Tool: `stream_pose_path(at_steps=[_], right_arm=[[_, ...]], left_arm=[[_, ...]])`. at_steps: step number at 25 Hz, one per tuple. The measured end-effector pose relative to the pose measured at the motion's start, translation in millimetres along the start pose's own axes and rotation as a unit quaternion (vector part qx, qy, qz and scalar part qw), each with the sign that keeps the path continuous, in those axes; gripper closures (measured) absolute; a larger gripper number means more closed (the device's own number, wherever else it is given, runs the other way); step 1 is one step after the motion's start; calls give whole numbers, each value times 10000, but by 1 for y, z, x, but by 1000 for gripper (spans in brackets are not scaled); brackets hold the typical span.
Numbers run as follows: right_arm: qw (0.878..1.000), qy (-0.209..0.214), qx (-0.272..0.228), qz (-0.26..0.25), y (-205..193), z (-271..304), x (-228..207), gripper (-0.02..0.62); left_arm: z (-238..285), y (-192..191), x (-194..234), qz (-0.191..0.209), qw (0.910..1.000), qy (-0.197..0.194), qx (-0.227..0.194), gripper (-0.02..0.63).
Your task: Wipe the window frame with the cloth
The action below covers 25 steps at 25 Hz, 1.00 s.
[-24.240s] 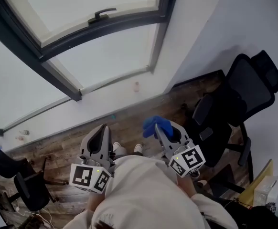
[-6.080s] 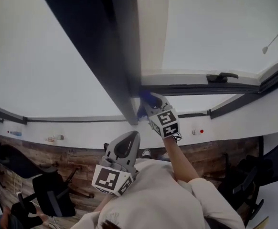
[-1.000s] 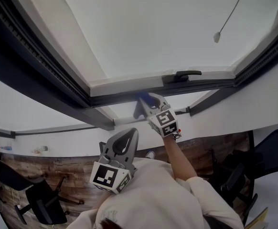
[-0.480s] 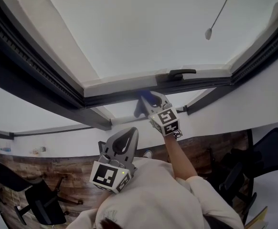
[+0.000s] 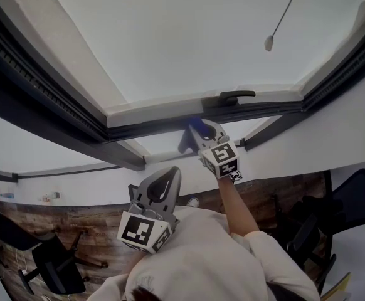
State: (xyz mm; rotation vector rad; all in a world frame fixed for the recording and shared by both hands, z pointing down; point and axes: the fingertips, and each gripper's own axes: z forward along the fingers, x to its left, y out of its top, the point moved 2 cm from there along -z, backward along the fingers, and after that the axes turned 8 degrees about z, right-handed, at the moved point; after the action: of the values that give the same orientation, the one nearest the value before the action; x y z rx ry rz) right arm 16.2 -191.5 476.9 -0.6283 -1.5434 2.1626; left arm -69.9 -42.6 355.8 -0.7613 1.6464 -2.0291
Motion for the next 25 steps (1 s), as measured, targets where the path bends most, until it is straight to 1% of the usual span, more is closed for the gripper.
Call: stream_pose_path(at_steps=[13, 25], right_arm=[[9994, -299, -121, 143, -3, -21, -35, 540], [9974, -606, -255, 281, -4, -46, -73, 540]], left_arm=[[8, -1, -10, 13, 10000, -1, 12, 597], [14, -4, -28, 27, 10000, -64, 11, 597]])
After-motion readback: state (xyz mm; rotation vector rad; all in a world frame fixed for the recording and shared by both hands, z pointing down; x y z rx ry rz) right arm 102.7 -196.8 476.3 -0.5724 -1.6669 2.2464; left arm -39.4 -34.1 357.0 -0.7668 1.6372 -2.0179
